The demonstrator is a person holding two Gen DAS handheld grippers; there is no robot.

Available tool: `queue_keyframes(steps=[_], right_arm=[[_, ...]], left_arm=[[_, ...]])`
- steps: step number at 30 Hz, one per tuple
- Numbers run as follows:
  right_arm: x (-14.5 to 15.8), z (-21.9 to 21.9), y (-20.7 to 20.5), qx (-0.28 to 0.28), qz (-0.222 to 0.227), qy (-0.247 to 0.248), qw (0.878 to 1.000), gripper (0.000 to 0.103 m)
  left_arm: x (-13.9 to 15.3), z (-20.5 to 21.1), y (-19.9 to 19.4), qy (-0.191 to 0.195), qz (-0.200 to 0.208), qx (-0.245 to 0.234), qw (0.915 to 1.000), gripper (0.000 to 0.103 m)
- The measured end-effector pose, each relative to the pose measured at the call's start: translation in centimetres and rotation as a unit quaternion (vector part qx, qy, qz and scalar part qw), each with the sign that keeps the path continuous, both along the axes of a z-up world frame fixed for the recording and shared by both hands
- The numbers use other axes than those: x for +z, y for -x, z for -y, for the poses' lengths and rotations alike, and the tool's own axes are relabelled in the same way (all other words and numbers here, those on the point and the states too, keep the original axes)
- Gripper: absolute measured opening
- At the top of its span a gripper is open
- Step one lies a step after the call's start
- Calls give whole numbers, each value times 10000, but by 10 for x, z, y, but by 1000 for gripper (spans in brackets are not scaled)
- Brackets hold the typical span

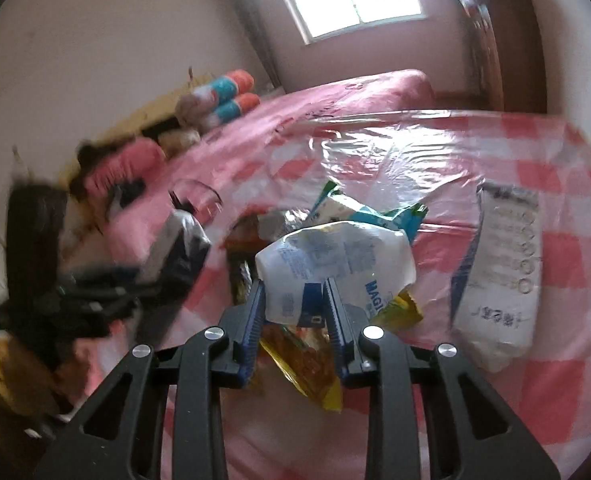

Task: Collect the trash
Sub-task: 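Grasp the white MAGICDAY bottle with the right tool while the left holds the paper box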

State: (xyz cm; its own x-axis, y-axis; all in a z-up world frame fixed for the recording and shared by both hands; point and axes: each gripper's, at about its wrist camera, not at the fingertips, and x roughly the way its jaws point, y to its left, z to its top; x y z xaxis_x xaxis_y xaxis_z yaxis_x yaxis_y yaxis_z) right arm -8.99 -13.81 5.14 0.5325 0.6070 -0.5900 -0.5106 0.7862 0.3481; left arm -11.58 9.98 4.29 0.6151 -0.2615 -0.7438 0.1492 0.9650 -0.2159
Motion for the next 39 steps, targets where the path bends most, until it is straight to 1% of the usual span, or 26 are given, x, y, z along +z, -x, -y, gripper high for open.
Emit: queue_keyframes(steps=[1, 3, 4, 6, 8, 11, 13, 15, 19, 24, 28, 29, 30, 31, 32, 33, 39], right_arm=[[0, -1, 1, 14, -29, 36, 10000, 34], [-1, 2, -2, -7, -187, -55, 9998, 37], [-2, 4, -3, -49, -276, -103, 9996, 44], [-1, 6, -5, -169, -405, -199, 9988, 64], [-3, 8, -5, -361, -561, -296, 9973, 69], [-4, 6, -9, -681, -757, -387, 9940, 75], [-5, 1, -12, -810, -876, -474, 9917, 75], [-4, -10, -12, -827, -868, -501, 9915, 76], [-2, -34, -17, -842, -677, -195, 9940, 76], [-10, -51, -24, -1005, -625, 134, 9929, 77], [-14, -67, -26, -1026, -390, 544, 9925, 79], [-14, -71, -25, -1001, -279, 628, 9926, 76], [-14, -76, -23, -987, -140, 741, 9923, 63], [-15, -78, -22, -1005, -74, 866, 9911, 58], [-17, -80, -23, -996, -56, 915, 9908, 47], [-19, -79, -23, -975, -78, 871, 9914, 39], [-19, -69, -23, -968, -120, 685, 9929, 28]], left_arm=[[-1, -1, 1, 37, -8, -11, 10000, 67], [-1, -3, 3, 96, 5, -23, 10000, 67], [-1, -3, 4, 137, 22, -29, 9999, 67], [1, -6, 7, 204, 76, -35, 9998, 67], [3, -10, 10, 263, 139, -34, 9996, 67], [5, -17, 13, 440, 196, -3, 9988, 67], [5, -21, 14, 536, 218, 3, 9983, 67], [5, -24, 15, 582, 216, -22, 9981, 67], [6, -31, 20, 723, 266, -50, 9970, 67], [6, -40, 26, 787, 310, -64, 9964, 67], [3, -47, 29, 863, 281, -39, 9959, 67], [2, -48, 29, 873, 274, -33, 9958, 67], [0, -49, 30, 877, 264, -29, 9958, 67], [-1, -50, 31, 883, 250, -28, 9958, 67], [-2, -52, 32, 894, 237, -26, 9957, 67], [-3, -52, 32, 903, 233, -23, 9956, 67], [-6, -58, 34, 914, 238, 24, 9955, 67]])
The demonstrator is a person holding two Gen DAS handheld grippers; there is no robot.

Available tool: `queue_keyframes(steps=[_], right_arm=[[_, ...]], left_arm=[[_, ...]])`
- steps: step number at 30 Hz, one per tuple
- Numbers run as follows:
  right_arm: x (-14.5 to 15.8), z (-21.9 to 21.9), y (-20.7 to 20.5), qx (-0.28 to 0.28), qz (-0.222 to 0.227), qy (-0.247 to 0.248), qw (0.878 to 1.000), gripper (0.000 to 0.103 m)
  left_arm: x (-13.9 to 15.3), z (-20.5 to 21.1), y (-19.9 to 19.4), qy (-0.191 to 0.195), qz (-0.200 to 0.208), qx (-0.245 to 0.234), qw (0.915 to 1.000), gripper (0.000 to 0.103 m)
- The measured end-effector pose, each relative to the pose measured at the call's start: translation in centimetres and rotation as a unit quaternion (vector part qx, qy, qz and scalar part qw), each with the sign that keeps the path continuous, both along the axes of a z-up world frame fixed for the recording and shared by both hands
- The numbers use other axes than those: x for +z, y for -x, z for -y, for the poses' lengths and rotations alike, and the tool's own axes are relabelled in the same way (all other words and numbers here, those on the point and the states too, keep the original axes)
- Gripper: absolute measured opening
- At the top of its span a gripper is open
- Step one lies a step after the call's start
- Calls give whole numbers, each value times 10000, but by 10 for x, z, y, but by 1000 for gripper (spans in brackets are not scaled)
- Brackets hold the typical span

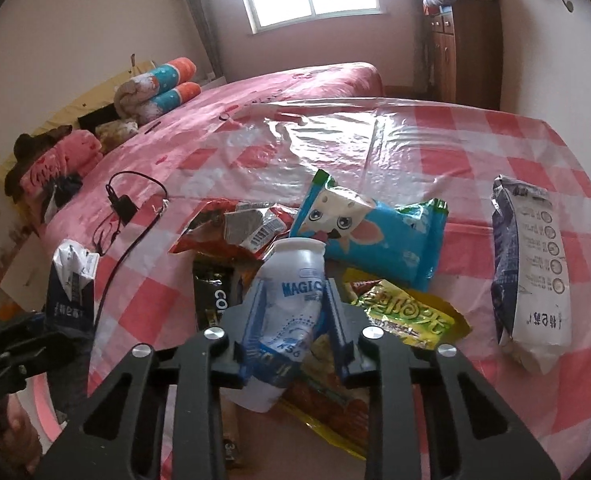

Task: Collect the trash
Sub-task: 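Grasp the white MAGICDAY bottle with the right tool while the left holds the paper box, then carry the paper box and bottle over the pink bucket and open both tools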

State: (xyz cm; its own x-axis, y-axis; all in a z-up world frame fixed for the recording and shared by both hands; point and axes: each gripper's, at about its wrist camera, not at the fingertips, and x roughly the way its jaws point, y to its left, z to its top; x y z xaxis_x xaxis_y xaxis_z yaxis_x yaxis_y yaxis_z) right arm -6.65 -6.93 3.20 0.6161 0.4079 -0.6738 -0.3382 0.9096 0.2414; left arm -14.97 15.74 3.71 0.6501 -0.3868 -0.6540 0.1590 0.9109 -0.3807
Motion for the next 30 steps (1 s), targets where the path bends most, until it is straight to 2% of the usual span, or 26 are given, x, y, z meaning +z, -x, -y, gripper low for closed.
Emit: queue_keyframes(steps=[8, 16, 23, 30], right_arm=[[14, 4, 13, 54, 203, -105, 9997, 26], [41, -2, 33, 178, 459, -274, 9984, 26], [66, -26, 52, 596, 572, -511, 9953, 26], [77, -74, 73, 1290, 505, -645, 9883, 25]], left_arm=[[3, -4, 6, 54, 60, 52, 10000, 67], [10, -14, 17, 120, 215, 131, 9996, 67], [20, -30, 32, 149, 378, 275, 9988, 67], [23, -59, 56, 59, 367, 611, 9974, 67]])
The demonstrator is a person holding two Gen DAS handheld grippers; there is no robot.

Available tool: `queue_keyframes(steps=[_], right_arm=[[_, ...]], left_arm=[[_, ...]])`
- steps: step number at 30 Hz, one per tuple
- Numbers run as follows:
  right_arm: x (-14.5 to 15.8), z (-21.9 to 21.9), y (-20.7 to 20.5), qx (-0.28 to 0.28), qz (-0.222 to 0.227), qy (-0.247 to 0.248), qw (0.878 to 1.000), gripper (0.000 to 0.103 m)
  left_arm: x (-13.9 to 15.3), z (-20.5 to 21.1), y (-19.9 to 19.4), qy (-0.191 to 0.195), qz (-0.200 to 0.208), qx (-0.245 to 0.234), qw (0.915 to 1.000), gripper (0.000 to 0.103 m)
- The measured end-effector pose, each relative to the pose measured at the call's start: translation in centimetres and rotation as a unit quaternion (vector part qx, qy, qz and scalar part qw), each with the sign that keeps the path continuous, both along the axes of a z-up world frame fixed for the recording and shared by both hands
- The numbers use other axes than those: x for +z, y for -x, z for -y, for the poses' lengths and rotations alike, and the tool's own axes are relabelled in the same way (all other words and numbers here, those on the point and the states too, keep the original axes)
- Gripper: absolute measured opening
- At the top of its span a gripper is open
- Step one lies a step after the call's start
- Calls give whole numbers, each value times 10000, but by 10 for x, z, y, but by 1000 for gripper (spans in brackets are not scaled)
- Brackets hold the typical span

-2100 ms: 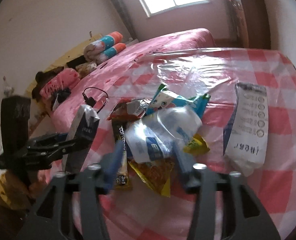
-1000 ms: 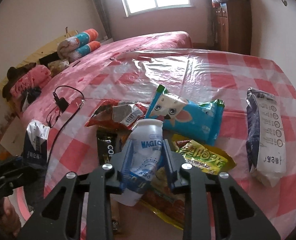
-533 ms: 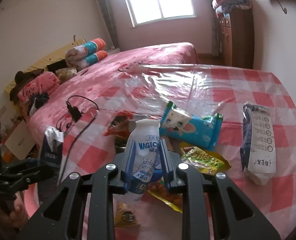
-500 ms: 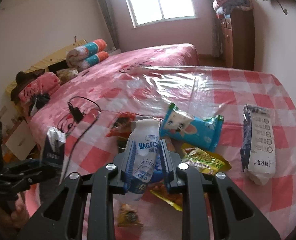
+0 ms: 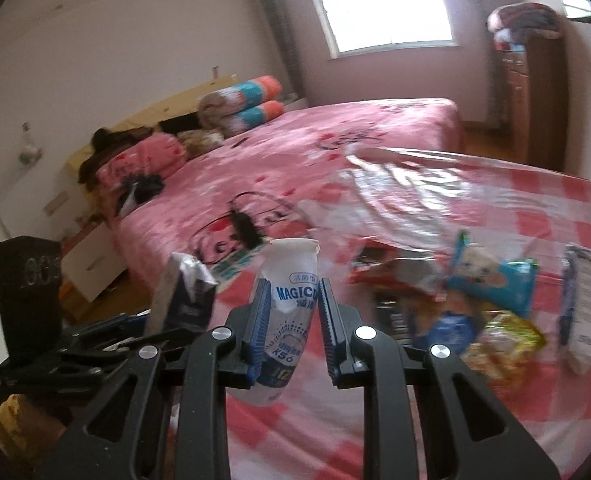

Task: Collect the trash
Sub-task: 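Carry the paper box and bottle over the pink bucket and open both tools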

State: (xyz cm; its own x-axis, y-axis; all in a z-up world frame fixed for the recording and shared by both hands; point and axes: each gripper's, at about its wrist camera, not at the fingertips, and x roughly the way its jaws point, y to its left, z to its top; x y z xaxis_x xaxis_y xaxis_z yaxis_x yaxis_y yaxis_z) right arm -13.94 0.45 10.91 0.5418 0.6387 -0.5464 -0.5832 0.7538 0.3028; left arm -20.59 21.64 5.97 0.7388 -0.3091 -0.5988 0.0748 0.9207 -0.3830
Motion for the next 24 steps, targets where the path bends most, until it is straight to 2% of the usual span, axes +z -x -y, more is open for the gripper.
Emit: queue_keyframes(steps=[5, 10, 17, 23, 24], right_arm=[[-1, -42, 18, 600, -81, 33, 9982, 25], [-7, -91, 41, 1245, -98, 215, 9919, 25], [-24, -147, 67, 1960, -233, 430, 9794, 25], [-46, -178, 85, 2406, -442, 614, 9677, 25], [-49, -181, 87, 2455, -478, 639, 9661, 29]], left_arm=[[-2, -32, 24, -138, -113, 384, 9991, 67], [-12, -76, 51, -281, -267, 954, 9947, 67], [-40, -122, 81, -367, -638, 1587, 9846, 67], [-62, -141, 94, -468, -897, 1928, 9760, 67], [-69, -146, 95, -463, -1014, 2027, 9729, 68]])
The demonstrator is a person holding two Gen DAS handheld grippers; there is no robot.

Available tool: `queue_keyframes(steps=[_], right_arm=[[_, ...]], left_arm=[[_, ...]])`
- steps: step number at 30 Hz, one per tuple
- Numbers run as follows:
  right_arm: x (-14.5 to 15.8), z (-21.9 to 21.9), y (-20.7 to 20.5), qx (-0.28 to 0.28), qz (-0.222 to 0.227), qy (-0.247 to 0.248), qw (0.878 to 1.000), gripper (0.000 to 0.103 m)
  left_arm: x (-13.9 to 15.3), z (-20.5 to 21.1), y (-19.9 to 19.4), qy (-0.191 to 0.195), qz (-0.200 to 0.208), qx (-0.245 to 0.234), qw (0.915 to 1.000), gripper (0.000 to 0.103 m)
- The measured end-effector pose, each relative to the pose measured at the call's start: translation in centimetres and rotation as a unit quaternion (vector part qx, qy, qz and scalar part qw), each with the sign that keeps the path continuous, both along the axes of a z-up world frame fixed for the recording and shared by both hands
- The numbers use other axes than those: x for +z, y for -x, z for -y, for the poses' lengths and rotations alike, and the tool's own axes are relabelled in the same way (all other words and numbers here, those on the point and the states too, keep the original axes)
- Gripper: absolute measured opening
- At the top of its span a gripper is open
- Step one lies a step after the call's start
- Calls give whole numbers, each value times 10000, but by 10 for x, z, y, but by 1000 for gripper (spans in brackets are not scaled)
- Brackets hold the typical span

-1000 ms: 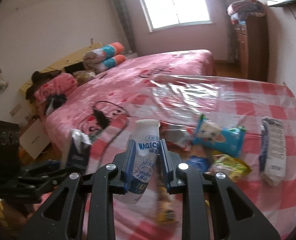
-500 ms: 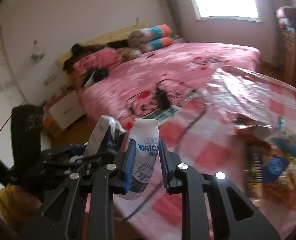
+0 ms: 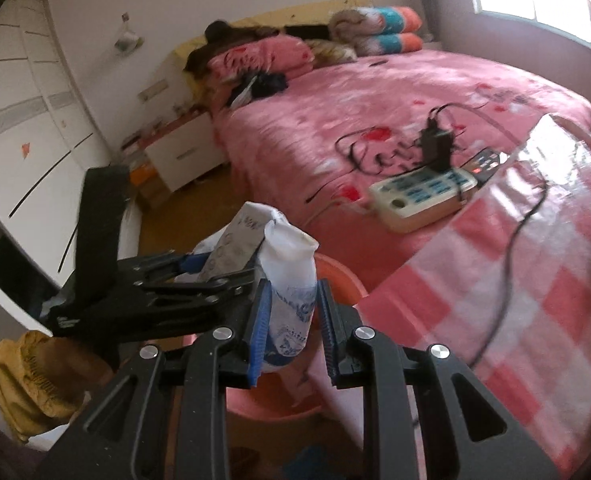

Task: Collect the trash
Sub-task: 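Carry the paper box and bottle over the pink bucket and open both tools, then move both open tools back to the pile of packaging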

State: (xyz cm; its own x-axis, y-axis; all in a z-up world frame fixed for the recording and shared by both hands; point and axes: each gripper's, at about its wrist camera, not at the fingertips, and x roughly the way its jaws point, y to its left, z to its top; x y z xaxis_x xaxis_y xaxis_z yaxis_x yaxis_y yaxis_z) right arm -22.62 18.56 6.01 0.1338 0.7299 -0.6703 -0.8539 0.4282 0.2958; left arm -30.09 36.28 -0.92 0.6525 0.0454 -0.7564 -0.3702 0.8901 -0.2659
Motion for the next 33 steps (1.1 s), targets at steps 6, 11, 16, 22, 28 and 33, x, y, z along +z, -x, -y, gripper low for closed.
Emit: queue_keyframes(steps=[6, 11, 16, 22, 28, 33], right_arm=[[-1, 11, -5, -306, 74, -76, 9995, 78], [13, 42, -21, -845, 315, -355, 9953, 89], [19, 71, -32, -1171, 421, -559, 9907, 90], [24, 97, -35, -1428, 547, -713, 9857, 92], [24, 118, -37, -1624, 580, -842, 9814, 94], [24, 135, -40, -1783, 611, -902, 9779, 94]], left_arm=[[-16, -17, 3, -30, -270, 456, 9986, 81], [-12, -14, 1, -177, -256, 527, 9981, 83], [0, 2, -6, -387, -149, 349, 9985, 84], [17, 23, -15, -524, -1, 98, 9986, 84], [33, 45, -23, -568, 169, -148, 9981, 84], [45, 68, -32, -686, 250, -424, 9964, 84]])
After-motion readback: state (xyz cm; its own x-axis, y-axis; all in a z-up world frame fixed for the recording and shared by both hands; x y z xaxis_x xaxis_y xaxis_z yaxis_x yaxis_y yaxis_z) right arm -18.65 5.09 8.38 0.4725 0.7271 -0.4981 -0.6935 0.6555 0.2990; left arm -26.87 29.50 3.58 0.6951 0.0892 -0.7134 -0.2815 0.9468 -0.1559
